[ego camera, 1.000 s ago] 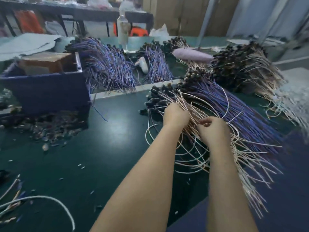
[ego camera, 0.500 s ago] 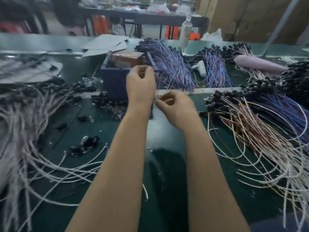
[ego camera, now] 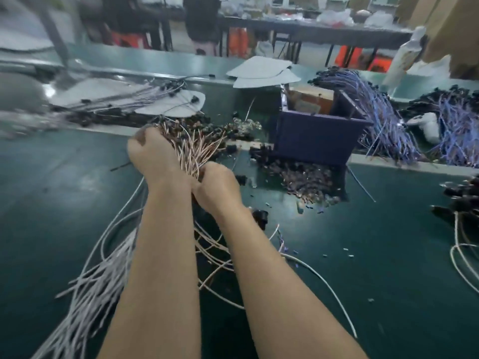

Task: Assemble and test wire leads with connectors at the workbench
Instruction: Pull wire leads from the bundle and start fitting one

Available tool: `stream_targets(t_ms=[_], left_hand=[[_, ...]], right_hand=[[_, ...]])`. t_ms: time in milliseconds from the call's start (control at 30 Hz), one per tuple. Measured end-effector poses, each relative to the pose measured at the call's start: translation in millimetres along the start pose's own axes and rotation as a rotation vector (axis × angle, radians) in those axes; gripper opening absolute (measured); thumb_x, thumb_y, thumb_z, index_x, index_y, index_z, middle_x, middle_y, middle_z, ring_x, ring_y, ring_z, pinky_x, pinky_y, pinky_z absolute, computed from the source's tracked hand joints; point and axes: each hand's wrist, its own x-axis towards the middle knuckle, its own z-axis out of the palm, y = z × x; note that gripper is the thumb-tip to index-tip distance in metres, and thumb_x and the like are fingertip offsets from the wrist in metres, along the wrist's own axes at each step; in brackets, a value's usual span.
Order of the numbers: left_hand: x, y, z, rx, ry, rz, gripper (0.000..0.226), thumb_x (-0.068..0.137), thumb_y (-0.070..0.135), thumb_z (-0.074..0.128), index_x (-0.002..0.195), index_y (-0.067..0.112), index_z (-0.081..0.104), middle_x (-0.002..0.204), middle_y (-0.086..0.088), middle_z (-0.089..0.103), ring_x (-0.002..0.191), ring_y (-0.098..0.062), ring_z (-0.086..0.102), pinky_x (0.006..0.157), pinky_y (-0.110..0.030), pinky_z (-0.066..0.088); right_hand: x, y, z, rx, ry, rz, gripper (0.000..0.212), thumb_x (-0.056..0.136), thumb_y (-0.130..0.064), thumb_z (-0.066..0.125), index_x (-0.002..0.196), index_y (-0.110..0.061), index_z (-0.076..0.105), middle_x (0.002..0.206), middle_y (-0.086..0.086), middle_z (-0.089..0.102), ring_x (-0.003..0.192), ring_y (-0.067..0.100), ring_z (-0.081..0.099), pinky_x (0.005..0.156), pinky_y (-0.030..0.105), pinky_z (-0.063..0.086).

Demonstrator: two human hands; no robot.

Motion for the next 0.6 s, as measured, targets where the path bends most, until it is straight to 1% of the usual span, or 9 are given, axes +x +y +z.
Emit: stream_targets(t_ms=[100, 167, 233, 300, 367, 433, 500, 567, 600], left_hand=[[12.7, 2.6, -7.5, -0.062, 0.042, -0.03, 0.013, 0.092, 0.009, 0.041, 0.101, 0.013, 0.049, 0.098, -0.006, 0.053, 0.085, -0.016, 0.048, 0.077, -0.028, 0.039], [16.6, 3.9, -7.8, -0.101, 0.057, -0.046, 0.015, 0.092, 0.007, 0.04, 0.103, 0.011, 0.049, 0.098, -0.007, 0.052, 0.085, -0.017, 0.047, 0.077, -0.028, 0.039], [18.1, 4.4, -7.0, -0.129, 0.066, -0.057, 0.013, 0.094, 0.007, 0.039, 0.103, 0.01, 0.048, 0.097, -0.008, 0.051, 0.084, -0.018, 0.046, 0.076, -0.028, 0.038], [18.8, 4.5, -5.5, -0.141, 0.075, -0.066, 0.012, 0.094, 0.006, 0.039, 0.101, 0.01, 0.047, 0.094, -0.007, 0.05, 0.08, -0.017, 0.045, 0.074, -0.027, 0.037], [20.8, 4.3, -4.1, -0.15, 0.082, -0.074, 0.011, 0.094, 0.006, 0.039, 0.101, 0.009, 0.047, 0.092, -0.008, 0.049, 0.078, -0.017, 0.044, 0.073, -0.028, 0.037], [22.8, 4.3, -2.9, -0.157, 0.086, -0.081, 0.011, 0.094, 0.006, 0.04, 0.1, 0.009, 0.047, 0.089, -0.007, 0.049, 0.077, -0.017, 0.043, 0.073, -0.028, 0.036], [24.3, 3.7, -2.0, -0.156, 0.087, -0.094, 0.01, 0.094, 0.007, 0.04, 0.1, 0.009, 0.047, 0.092, -0.007, 0.049, 0.08, -0.017, 0.044, 0.073, -0.027, 0.037], [24.4, 2.2, -1.3, -0.145, 0.073, -0.105, 0.011, 0.094, 0.008, 0.04, 0.101, 0.01, 0.048, 0.097, -0.007, 0.05, 0.085, -0.017, 0.045, 0.075, -0.027, 0.038], [23.7, 1.5, -1.0, -0.135, 0.065, -0.109, 0.011, 0.094, 0.009, 0.04, 0.102, 0.01, 0.048, 0.099, -0.007, 0.05, 0.086, -0.018, 0.045, 0.075, -0.027, 0.038]], right_hand=[[8.5, -6.9, 8.0, -0.062, 0.032, -0.024, 0.038, 0.094, -0.037, 0.054, 0.118, -0.007, 0.052, 0.115, 0.012, 0.062, 0.11, 0.031, 0.053, 0.089, 0.042, 0.045], [15.4, -8.9, 7.3, -0.042, -0.014, -0.005, 0.024, 0.095, -0.025, 0.053, 0.115, -0.012, 0.055, 0.112, 0.009, 0.063, 0.105, 0.029, 0.056, 0.086, 0.039, 0.048], [20.5, -7.6, 3.4, 0.06, -0.03, 0.034, 0.017, 0.092, -0.014, 0.051, 0.107, -0.014, 0.059, 0.106, 0.006, 0.064, 0.095, 0.024, 0.059, 0.079, 0.035, 0.051], [23.6, -2.4, -5.0, 0.152, -0.003, 0.058, 0.017, 0.09, -0.01, 0.049, 0.1, -0.014, 0.061, 0.095, 0.001, 0.062, 0.085, 0.018, 0.056, 0.067, 0.029, 0.046], [25.7, 5.0, -13.0, 0.181, 0.046, 0.077, 0.014, 0.088, -0.012, 0.049, 0.098, -0.016, 0.059, 0.087, -0.002, 0.059, 0.083, 0.017, 0.055, 0.064, 0.028, 0.042], [28.7, 10.5, -15.3, 0.119, 0.074, 0.088, 0.016, 0.089, -0.017, 0.05, 0.102, -0.015, 0.06, 0.1, 0.003, 0.06, 0.094, 0.022, 0.056, 0.076, 0.031, 0.046], [29.9, 8.1, -9.3, 0.003, 0.1, 0.079, 0.025, 0.092, -0.03, 0.052, 0.106, -0.012, 0.062, 0.117, 0.009, 0.053, 0.107, 0.026, 0.052, 0.087, 0.036, 0.046], [29.5, -0.8, 0.7, -0.08, 0.103, 0.043, 0.039, 0.092, -0.045, 0.053, 0.106, -0.01, 0.064, 0.12, 0.011, 0.051, 0.111, 0.027, 0.048, 0.093, 0.039, 0.045], [29.5, -6.2, 5.5, -0.116, 0.089, 0.027, 0.042, 0.091, -0.047, 0.053, 0.104, -0.009, 0.065, 0.119, 0.011, 0.053, 0.111, 0.028, 0.049, 0.095, 0.041, 0.045]])
